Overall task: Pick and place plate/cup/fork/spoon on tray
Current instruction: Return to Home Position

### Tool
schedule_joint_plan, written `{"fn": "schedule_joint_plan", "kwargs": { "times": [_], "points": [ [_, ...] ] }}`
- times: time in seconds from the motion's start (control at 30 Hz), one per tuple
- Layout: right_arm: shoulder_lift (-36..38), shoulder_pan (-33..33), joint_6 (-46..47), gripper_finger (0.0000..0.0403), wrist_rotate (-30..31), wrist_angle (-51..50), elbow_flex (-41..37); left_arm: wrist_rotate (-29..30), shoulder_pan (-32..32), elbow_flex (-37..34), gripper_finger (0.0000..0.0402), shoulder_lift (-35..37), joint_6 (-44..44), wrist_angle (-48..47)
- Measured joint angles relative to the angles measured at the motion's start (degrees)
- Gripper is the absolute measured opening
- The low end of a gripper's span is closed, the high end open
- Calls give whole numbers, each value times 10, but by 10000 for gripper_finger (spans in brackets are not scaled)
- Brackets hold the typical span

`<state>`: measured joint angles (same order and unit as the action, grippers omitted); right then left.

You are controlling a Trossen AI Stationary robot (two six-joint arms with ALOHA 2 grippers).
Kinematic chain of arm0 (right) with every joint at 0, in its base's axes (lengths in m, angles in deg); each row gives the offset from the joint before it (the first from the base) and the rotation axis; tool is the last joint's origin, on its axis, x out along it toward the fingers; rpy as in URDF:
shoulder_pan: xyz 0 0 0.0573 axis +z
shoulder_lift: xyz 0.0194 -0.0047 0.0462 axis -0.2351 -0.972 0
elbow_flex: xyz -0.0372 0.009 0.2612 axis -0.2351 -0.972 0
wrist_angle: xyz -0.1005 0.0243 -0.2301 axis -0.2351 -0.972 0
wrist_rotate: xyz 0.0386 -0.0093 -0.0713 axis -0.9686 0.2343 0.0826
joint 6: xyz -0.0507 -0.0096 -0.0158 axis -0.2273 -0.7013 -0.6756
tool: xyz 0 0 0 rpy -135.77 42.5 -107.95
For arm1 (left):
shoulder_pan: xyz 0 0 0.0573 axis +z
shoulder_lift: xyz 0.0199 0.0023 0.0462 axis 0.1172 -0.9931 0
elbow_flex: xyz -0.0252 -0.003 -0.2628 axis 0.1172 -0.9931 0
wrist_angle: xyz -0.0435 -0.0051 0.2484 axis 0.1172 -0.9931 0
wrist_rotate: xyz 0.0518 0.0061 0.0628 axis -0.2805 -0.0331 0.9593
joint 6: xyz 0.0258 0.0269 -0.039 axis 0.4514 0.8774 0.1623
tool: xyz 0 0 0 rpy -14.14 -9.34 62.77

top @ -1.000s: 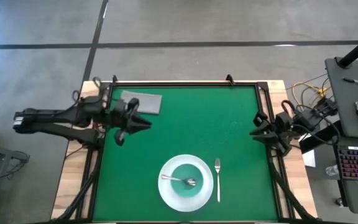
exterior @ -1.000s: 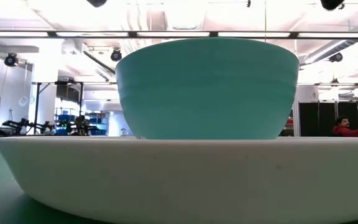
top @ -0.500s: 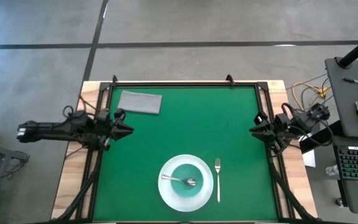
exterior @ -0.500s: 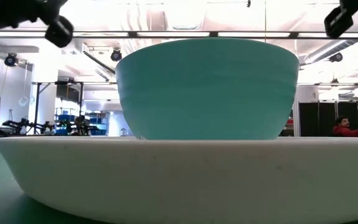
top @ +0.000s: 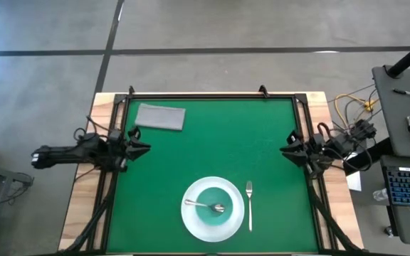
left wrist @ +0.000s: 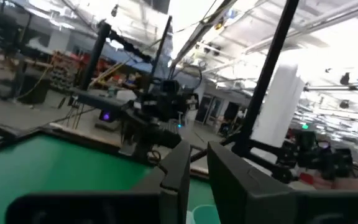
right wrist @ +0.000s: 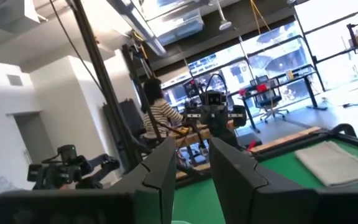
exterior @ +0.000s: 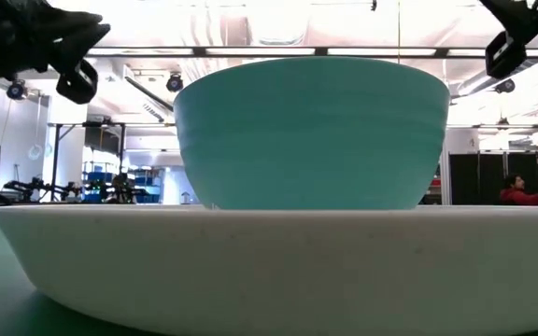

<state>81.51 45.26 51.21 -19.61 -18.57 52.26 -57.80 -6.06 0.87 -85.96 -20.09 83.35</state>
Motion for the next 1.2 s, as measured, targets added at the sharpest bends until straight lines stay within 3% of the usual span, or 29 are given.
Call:
{"fn": "schedule_joint_plan", "kwargs": {
  "times": [0.27,0.6,1.2],
  "points": [
    [-1,-3,19,91,27,42,-55,24,0,-21,41,-16,-4,1],
    [-7,-6,13,91,202,-48,-54,73,1,-22,41,-15,-15,-57],
    [-15,-6,12,91,202,-71,-54,73,1,-23,41,-28,-14,-50]
  ]
}}
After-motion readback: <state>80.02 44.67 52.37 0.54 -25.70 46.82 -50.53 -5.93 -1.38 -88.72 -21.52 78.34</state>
